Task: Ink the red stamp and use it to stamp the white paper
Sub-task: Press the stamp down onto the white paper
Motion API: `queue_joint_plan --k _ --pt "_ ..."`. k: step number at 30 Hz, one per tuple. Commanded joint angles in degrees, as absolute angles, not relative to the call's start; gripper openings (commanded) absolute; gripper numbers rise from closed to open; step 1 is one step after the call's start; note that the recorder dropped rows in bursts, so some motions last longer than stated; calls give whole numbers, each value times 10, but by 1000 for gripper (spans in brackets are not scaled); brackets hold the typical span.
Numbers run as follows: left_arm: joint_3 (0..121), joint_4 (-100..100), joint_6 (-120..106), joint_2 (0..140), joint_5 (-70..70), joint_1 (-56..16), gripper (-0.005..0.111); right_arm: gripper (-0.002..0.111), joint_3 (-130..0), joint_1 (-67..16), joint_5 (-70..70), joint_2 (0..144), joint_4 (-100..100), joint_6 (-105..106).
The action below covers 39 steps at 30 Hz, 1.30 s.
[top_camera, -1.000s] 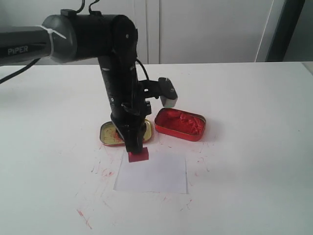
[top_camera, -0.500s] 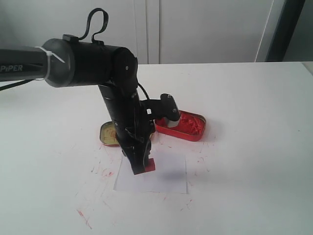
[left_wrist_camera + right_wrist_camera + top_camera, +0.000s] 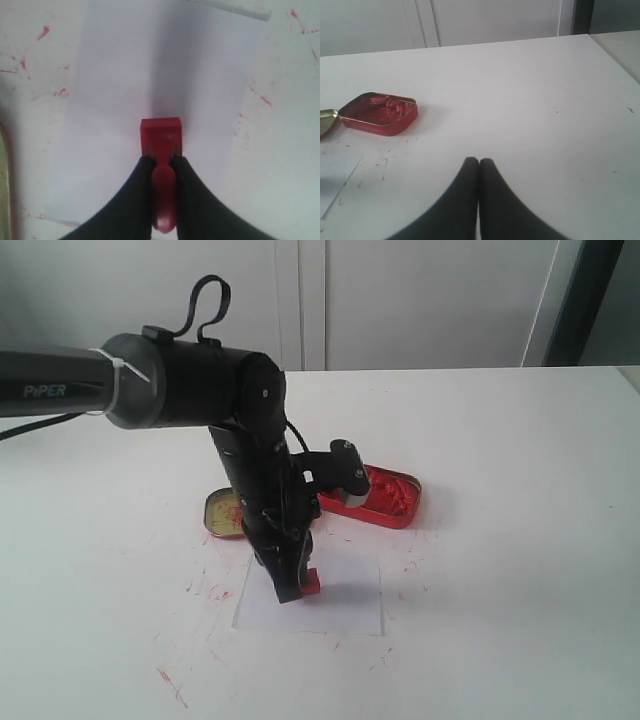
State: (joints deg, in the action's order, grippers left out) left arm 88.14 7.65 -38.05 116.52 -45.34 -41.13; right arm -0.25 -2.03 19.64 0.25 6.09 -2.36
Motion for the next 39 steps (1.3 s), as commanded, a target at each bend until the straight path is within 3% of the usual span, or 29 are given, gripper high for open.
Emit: queue_joint_plan --k 1,21,39 --pt "869 85 -378 1206 -457 -414 0 0 0 -22 191 0 60 -24" --pt "851 85 -401 1299 -476 -414 0 0 0 -22 191 0 60 -24" --pt "912 87 -405 1180 -535 -414 0 0 0 -22 191 0 60 -24"
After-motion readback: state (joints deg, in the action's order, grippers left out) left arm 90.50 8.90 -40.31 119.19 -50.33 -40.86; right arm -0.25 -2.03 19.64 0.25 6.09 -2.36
